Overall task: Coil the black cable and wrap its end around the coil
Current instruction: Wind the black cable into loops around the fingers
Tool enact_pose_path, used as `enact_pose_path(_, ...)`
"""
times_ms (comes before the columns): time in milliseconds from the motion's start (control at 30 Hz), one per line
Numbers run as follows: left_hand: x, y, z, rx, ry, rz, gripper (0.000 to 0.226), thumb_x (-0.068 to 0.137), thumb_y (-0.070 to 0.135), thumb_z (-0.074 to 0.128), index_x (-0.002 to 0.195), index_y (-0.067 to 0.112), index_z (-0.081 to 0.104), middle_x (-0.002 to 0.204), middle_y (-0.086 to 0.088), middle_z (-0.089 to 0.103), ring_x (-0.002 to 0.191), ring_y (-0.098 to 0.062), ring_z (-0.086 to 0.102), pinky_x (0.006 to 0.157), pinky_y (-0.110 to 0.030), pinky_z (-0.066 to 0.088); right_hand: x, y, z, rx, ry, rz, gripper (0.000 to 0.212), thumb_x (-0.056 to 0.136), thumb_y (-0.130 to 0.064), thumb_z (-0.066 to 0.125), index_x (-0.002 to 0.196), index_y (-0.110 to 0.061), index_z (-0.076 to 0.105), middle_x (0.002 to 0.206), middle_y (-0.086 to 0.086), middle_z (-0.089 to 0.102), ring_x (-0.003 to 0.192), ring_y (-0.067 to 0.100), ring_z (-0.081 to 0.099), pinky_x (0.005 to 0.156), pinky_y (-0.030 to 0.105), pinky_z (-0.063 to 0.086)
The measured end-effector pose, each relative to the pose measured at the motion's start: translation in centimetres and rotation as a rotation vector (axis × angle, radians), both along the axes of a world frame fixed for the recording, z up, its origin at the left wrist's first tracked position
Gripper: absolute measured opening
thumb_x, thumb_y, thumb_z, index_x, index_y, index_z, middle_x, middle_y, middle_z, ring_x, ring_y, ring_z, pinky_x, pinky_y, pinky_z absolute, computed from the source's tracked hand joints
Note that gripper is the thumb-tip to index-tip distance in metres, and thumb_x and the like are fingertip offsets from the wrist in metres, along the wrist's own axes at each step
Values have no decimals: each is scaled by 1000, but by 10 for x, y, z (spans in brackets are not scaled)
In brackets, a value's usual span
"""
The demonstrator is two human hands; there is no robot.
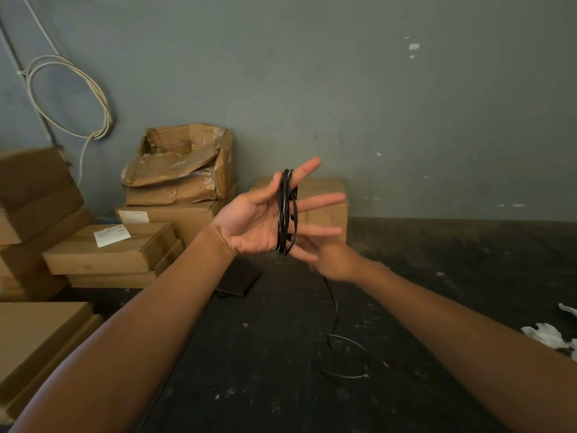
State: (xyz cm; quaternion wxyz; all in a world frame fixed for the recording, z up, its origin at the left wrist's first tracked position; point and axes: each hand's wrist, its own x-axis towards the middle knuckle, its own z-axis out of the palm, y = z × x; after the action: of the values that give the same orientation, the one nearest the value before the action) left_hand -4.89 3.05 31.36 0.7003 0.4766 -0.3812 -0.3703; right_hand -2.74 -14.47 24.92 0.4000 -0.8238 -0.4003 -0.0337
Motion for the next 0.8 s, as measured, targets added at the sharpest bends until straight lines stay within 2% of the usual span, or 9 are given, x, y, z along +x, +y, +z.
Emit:
enact_pose_path(100,6,4,9,-73,-22,39,51,99,48,24,151,45,21,164,-10,15,143,-53,16,98,-76,19,-11,14,-20,-118,49,21,24,105,-17,36,116,-18,57,74,-17,57,62,-14,54,55,13,45)
enact_pose_path(200,14,14,17,-71,-23,122,50,101,48,24,151,46,20,164,-11,17,144,-54,16,99,-77,18,-21,22,-36,-163,161,31,26,104,-28,37,121,-27,57,75,-6,52,63,2,51,58,24,45)
enact_pose_path(267,19,23,18,-57,-9,195,50,100,49,25,150,46,21,163,-10,21,143,-53,22,98,-77,22,-25,25,-39,-148,143,31,28,104,-29,37,123,-26,57,74,-15,52,66,-3,54,59,17,42)
enact_pose_path(367,24,32,11,-42,26,316,51,100,51,25,150,47,22,161,-8,28,140,-51,32,94,-75,31,-31,26,-31,-169,121,37,30,104,-28,38,123,-19,59,69,-33,56,69,-25,50,58,4,40)
enact_pose_path(433,27,38,2,-38,49,394,50,101,52,20,151,49,21,161,-8,30,139,-50,35,92,-74,36,-33,26,-25,-203,85,62,30,104,-30,39,123,-18,60,84,-32,62,80,-21,54,67,4,41)
enact_pose_path(500,30,43,-6,-35,71,453,50,101,53,19,151,49,21,160,-7,32,138,-49,37,92,-73,37,-34,23,-17,-218,29,62,29,103,-32,41,117,-20,63,103,-19,65,95,-9,57,81,13,44)
enact_pose_path(600,31,50,-16,-1,83,530,50,100,55,20,150,50,24,156,-5,40,135,-46,44,95,-75,32,-32,17,-6,-193,-26,58,28,103,-29,44,102,-17,69,81,-22,59,77,-15,55,69,7,38)
enact_pose_path(667,32,53,-20,32,98,561,50,100,55,20,149,50,27,153,-4,44,132,-45,47,96,-76,33,-31,13,3,-181,-47,40,28,102,-28,45,94,-17,70,67,-17,56,63,-10,54,58,11,38)
enact_pose_path(800,32,52,-26,115,126,562,49,100,54,23,148,50,29,152,-5,46,128,-41,53,97,-66,44,-27,8,26,-205,-127,2,28,99,-32,50,87,-20,71,60,-6,58,48,1,48,48,17,34)
